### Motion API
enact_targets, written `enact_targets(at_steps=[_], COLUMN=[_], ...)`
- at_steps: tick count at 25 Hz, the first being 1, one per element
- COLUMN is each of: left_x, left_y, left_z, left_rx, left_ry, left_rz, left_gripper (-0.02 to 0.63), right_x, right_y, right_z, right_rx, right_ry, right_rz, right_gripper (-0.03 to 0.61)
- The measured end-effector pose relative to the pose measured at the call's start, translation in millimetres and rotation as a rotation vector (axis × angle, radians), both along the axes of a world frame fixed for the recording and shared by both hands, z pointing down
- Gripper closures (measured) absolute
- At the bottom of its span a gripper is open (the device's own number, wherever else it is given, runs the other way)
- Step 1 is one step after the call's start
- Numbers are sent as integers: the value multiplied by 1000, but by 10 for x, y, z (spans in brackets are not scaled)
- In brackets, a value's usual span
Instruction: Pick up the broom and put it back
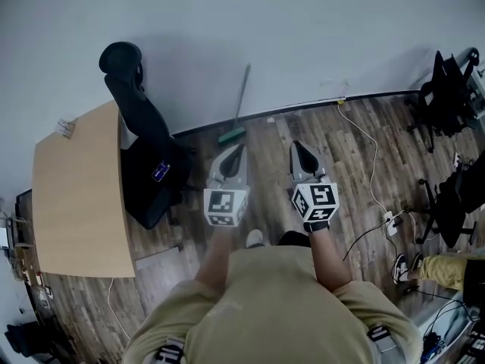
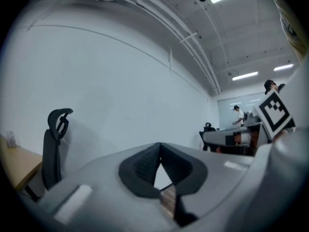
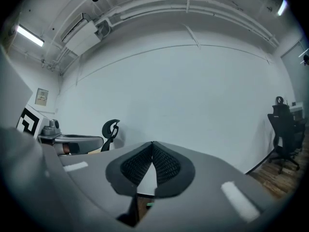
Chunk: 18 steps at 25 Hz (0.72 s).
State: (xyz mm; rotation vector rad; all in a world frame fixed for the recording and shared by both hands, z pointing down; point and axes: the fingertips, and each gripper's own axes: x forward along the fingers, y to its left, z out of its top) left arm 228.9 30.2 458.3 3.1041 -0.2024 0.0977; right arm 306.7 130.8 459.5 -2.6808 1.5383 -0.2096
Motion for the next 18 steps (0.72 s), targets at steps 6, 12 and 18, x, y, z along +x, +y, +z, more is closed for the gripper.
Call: enact_targets(at_steps=[6, 12, 18], left_x=[852, 1989, 2778], left_y=[-208, -486, -807], left_z=[265, 420, 502], left_rx=[-36, -45, -43], left_ry=[-43, -71, -105], left_rz=[12, -73, -173], left_gripper=[612, 612, 612], right_x=[836, 2153, 3256], right_y=[-250, -694, -1178], right_z=[283, 429, 478], right_rx=[-37, -24, 11], right_ry=[-50, -70, -126], right_rz=[-14, -112, -180], right_gripper=[572, 571, 571])
